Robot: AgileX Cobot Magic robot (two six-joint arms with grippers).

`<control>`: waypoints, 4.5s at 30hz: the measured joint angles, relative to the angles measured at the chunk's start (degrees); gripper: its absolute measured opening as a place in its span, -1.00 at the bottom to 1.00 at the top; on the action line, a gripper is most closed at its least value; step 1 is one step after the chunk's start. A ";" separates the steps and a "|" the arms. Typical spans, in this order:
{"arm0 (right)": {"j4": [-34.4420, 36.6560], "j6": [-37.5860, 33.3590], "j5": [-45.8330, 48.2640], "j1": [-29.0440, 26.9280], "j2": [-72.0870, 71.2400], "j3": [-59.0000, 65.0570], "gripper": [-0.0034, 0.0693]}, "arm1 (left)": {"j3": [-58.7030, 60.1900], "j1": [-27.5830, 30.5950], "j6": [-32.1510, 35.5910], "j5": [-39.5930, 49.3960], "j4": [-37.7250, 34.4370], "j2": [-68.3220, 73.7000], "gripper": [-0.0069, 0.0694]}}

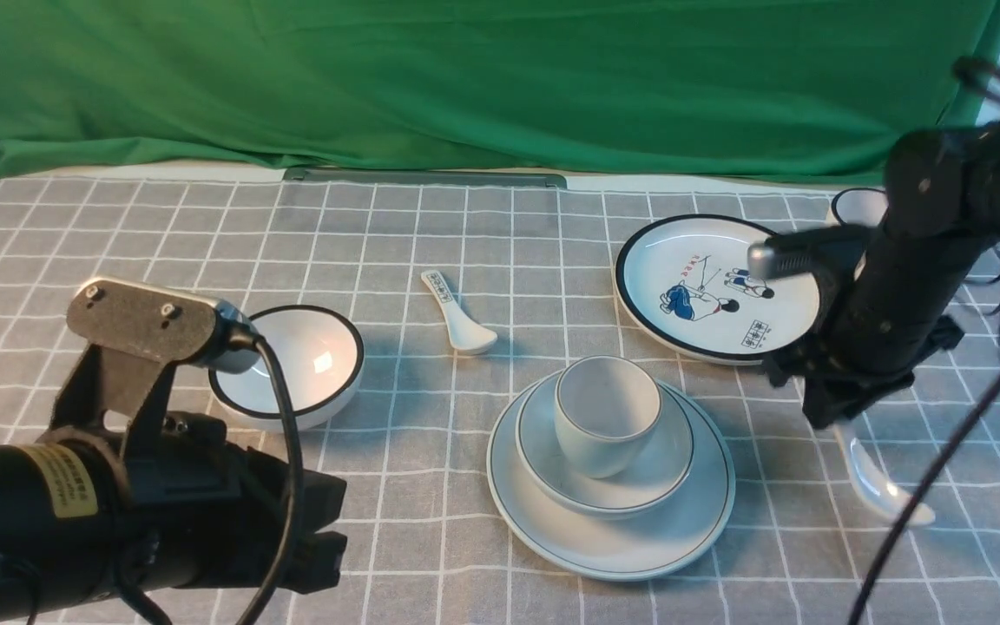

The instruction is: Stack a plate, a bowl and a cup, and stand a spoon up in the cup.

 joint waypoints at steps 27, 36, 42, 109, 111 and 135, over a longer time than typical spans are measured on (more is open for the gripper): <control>4.55 -1.78 -85.14 27.07 -15.33 28.01 -0.41 | 0.07 0.00 0.00 -5.08 5.49 0.00 -0.79; 4.48 -3.01 -93.36 28.29 -16.21 34.36 -0.41 | 0.07 0.00 0.00 -5.09 7.00 0.00 -0.79; 6.15 -3.12 -98.00 28.29 -15.71 37.90 -0.41 | 0.07 0.00 0.00 -5.56 7.19 0.00 -0.79; 4.05 2.20 -36.56 1.58 -102.32 57.79 -0.82 | 0.13 0.00 -1.41 -1.63 4.75 -27.35 -0.79; 4.05 2.27 -36.56 1.58 -102.32 57.79 -0.82 | 0.13 0.00 -1.04 -1.63 4.94 -29.17 -0.79; 4.05 2.35 -36.56 1.58 -102.38 57.79 -0.72 | 10.45 9.48 3.21 -9.17 3.69 -40.31 -0.79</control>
